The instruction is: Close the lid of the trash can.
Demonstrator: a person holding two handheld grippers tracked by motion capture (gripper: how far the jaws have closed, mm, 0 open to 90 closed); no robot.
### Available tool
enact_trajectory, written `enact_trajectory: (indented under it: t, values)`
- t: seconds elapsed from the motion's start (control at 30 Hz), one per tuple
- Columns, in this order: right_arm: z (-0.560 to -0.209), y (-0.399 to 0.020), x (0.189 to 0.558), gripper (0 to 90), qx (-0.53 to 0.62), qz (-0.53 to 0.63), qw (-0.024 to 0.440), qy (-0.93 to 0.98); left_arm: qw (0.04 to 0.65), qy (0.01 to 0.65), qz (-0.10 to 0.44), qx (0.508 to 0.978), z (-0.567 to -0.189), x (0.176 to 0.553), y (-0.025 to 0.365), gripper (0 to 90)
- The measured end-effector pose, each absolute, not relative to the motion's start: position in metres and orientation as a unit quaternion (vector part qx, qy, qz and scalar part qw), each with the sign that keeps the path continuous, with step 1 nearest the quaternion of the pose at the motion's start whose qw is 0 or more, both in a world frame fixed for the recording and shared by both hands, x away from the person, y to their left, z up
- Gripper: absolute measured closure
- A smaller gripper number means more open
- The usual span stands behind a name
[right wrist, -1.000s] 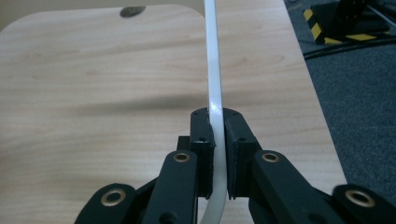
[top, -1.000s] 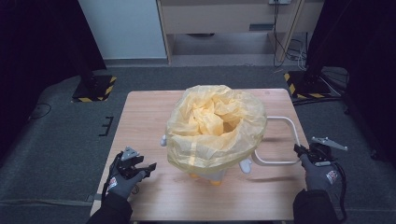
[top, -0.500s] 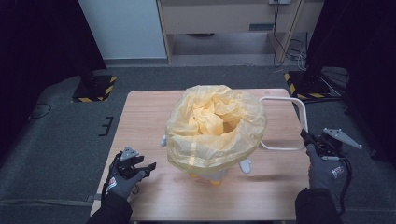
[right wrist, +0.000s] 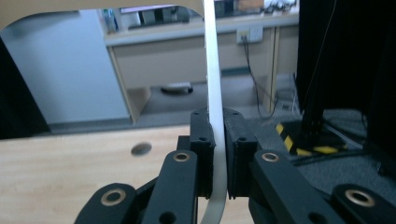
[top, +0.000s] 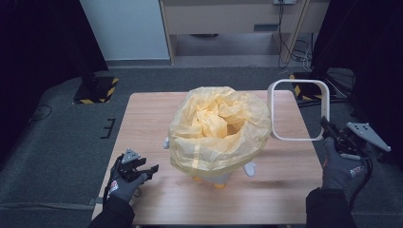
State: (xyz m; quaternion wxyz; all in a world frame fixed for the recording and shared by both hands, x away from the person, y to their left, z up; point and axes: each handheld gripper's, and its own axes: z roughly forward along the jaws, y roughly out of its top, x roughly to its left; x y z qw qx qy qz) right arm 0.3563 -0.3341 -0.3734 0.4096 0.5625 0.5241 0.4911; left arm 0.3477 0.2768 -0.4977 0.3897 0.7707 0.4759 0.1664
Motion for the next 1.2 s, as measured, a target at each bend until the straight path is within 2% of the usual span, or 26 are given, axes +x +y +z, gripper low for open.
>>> enact_trajectory:
  t: [0.4,0.87,1.2]
  values:
    - [-0.339,-0.328,0.354,83.9,0.524,0.512,0.464,0.498,0.392,0.482,0.171,0.765,-0.497,0.347,0.279,33.8]
    - [-0.298,-0.314,0.353,83.7,0.473,0.556,0.477,0.489,0.395,0.484,0.17,0.762,-0.497,0.347,0.28,33.8]
    - [-0.265,-0.307,0.358,83.8,0.413,0.611,0.452,0.502,0.397,0.485,0.172,0.76,-0.497,0.348,0.28,33.8]
